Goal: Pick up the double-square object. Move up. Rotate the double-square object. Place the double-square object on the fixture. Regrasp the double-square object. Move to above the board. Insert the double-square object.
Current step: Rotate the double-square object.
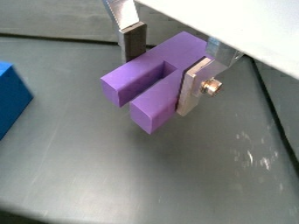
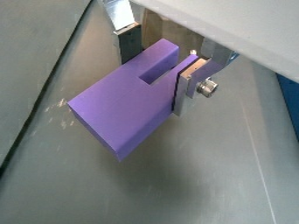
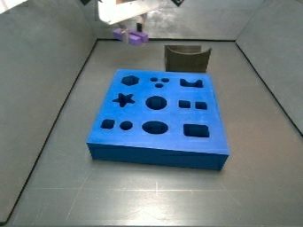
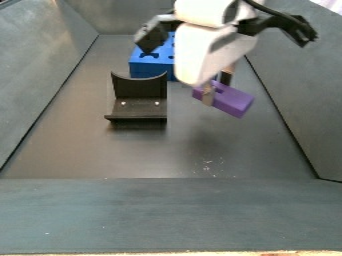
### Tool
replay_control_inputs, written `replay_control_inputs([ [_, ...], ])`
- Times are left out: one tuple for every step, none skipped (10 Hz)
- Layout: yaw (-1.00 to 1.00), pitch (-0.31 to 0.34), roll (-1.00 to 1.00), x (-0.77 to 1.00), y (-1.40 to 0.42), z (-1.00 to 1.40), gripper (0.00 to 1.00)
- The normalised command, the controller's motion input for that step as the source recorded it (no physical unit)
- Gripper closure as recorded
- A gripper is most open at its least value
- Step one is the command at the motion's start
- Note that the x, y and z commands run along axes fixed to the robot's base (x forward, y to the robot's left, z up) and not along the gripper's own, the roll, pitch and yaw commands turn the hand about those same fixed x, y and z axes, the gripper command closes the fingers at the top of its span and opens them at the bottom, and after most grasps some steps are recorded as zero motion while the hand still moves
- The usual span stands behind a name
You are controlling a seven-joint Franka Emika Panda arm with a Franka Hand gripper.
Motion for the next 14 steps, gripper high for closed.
replay_control_inputs([
  [-0.02, -0.124, -0.01, -0.41, 0.09, -0.02, 1.00],
  [-0.02, -0.123, -0.01, -0.22, 0.05, 0.00, 1.00],
  [-1.00, 0.000, 0.00, 0.00, 0.00, 0.00, 1.00],
  [-1.00, 0.002, 0.00, 0.05, 0.01, -0.02, 1.00],
  [-1.00, 0.003, 0.00, 0.05, 0.01, -0.02, 1.00],
  [-1.00, 0.003, 0.00, 0.04, 0.01, -0.03, 1.00],
  [-1.00, 0.003, 0.00, 0.03, 0.01, -0.03, 1.00],
  [-1.00, 0.003, 0.00, 0.03, 0.01, -0.03, 1.00],
  [-1.00, 0.003, 0.00, 0.03, 0.01, -0.03, 1.00],
  [-1.00, 0.003, 0.00, 0.03, 0.01, -0.03, 1.00],
  [-1.00, 0.004, 0.00, 0.02, 0.01, -0.03, 1.00],
  [-1.00, 0.004, 0.00, 0.02, 0.02, -0.03, 1.00],
  [-1.00, 0.004, 0.00, 0.02, 0.02, -0.03, 1.00],
  [-1.00, 0.004, 0.00, 0.02, 0.02, -0.03, 1.00],
])
